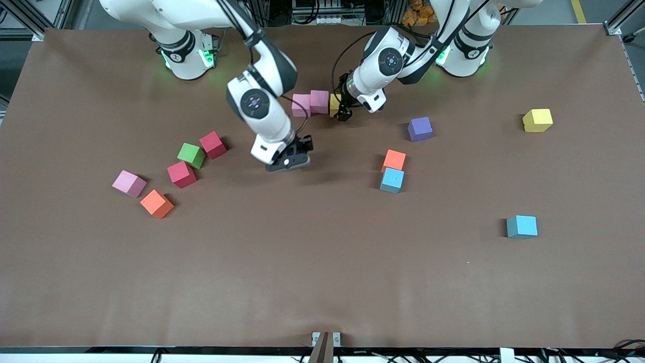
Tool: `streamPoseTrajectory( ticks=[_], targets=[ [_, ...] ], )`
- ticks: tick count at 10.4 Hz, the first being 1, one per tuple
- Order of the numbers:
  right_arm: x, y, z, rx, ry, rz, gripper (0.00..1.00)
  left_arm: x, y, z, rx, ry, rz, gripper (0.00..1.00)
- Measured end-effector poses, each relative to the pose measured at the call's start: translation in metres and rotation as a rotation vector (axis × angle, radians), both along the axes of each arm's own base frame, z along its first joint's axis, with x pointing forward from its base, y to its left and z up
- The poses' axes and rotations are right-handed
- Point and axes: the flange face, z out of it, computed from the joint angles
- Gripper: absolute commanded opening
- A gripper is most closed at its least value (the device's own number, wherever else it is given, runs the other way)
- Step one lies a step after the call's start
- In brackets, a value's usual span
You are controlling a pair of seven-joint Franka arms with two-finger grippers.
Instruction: Form number 2 with 11 blocks
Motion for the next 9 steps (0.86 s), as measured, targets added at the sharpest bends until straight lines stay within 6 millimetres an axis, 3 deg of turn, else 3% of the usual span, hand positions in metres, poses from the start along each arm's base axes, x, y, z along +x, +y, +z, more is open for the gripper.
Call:
streamPoseTrajectory(
  ticks=[4,6,9],
  targets=[
    [-0.044,0.035,-0.005,-0.031,0.003,-0.07,0.2,0.011,0.008,0.033,0.056,-0.026,-0.123,1.0],
    [-0.056,0.044,-0.007,-0.031,0.003,-0.119,0.2,0.031,0.023,0.048,0.092,-0.088,-0.208,1.0],
    [-0.085,0.065,-0.008,-0.046,-0.004,-0.169,0.18,0.072,0.053,0.056,0.099,-0.14,-0.421,1.0]
  ],
)
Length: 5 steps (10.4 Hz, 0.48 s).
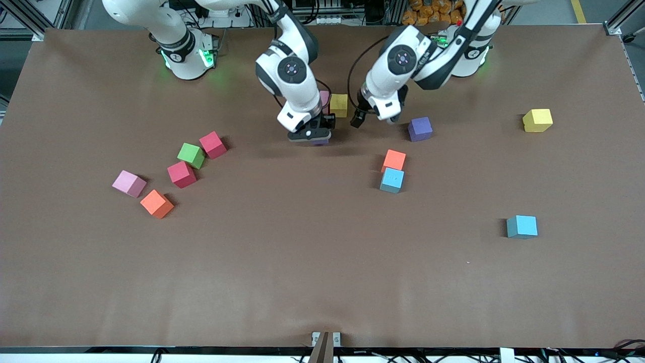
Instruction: Form number 2 with 11 blocks
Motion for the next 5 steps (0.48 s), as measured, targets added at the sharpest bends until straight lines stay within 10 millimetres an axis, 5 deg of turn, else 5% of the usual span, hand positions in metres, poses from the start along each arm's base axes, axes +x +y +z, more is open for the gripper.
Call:
streamPoseTrajectory(
  ticks=[2,5],
  targets=[
    [-0.021,0.014,-0.004,-0.029,-0.035,-0.017,0.18,0.031,0.027,0.003,0.012,-0.02,-0.127,1.0],
    [-0.042,0.031,-0.018,-0.027,-0.052,-0.021,0.18,0.049,0.044,0.005,0.067,-0.094,-0.347,1.0]
  ],
)
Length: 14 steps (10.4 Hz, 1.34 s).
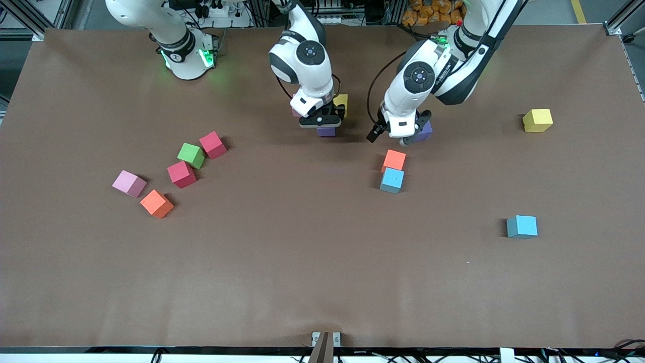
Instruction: Form number 2 with 11 blocks
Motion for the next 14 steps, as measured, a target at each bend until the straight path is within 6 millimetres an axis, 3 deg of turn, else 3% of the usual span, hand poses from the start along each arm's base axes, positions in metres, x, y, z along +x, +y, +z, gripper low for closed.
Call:
streamPoseTrajectory(
  ticks=[4,8,14],
  targets=[
    [0.007,0.028,-0.007,0.021,-0.02,-0.008,0.18,0.015,0.036,0.003,0.003,0.012,-0.309,1.0],
    [-0.003,0.036,-0.018,0.003,-0.025,0.02,0.18,0.023,0.077,-0.001,-0.016,0.013,-0.499,1.0],
    [-0.014,0.04,-0.019,-0.004,-0.027,0.029,0.17,0.017,0.093,-0.011,-0.038,0.032,-0.647,1.0]
  ],
)
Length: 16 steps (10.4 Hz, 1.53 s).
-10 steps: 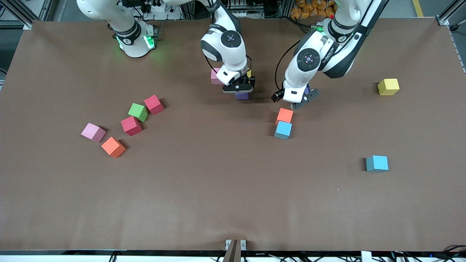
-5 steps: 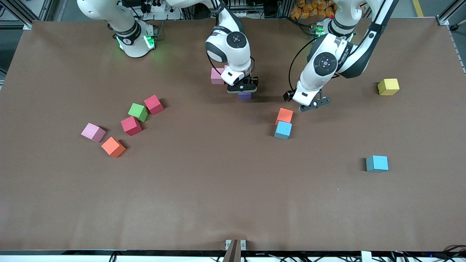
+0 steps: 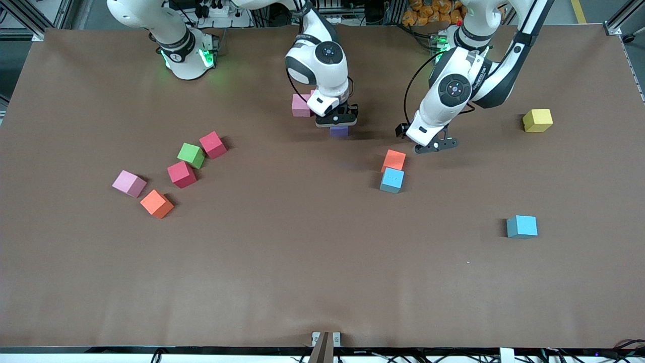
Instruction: Form number 2 with 11 blocks
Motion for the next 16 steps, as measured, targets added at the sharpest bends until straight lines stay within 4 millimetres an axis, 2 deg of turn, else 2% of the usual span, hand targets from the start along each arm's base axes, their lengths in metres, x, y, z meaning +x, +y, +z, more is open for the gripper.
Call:
streamPoseTrajectory(
  ticks=[3,8,9,10,11,12,13,16],
  targets=[
    [-0.01,0.001,0.0,-0.004,0.004,0.002,0.17,-0.007,0.021,-0.016,0.01,0.019,0.025,1.0],
    [-0.031,0.003,0.0,-0.012,0.011,0.001,0.16,-0.014,0.031,-0.026,0.012,0.024,0.044,1.0],
    [-0.034,0.003,0.0,-0.013,0.012,0.0,0.25,-0.016,0.033,-0.029,0.011,0.022,0.045,1.0],
    [-0.035,0.004,0.0,-0.013,0.012,0.001,0.45,-0.017,0.034,-0.03,0.012,0.023,0.046,1.0],
    [-0.035,0.004,0.0,-0.013,0.012,-0.004,0.81,-0.018,0.035,-0.031,0.013,0.025,0.047,1.0],
    [-0.035,0.004,0.0,-0.012,0.013,-0.013,0.95,-0.019,0.036,-0.032,0.013,0.027,0.049,1.0],
    [-0.035,0.003,-0.001,-0.015,0.015,-0.023,1.0,-0.019,0.037,-0.033,0.013,0.029,0.052,1.0],
    [-0.032,0.002,-0.001,-0.015,0.014,-0.04,1.0,-0.018,0.038,-0.037,0.007,0.031,0.058,1.0]
  ],
)
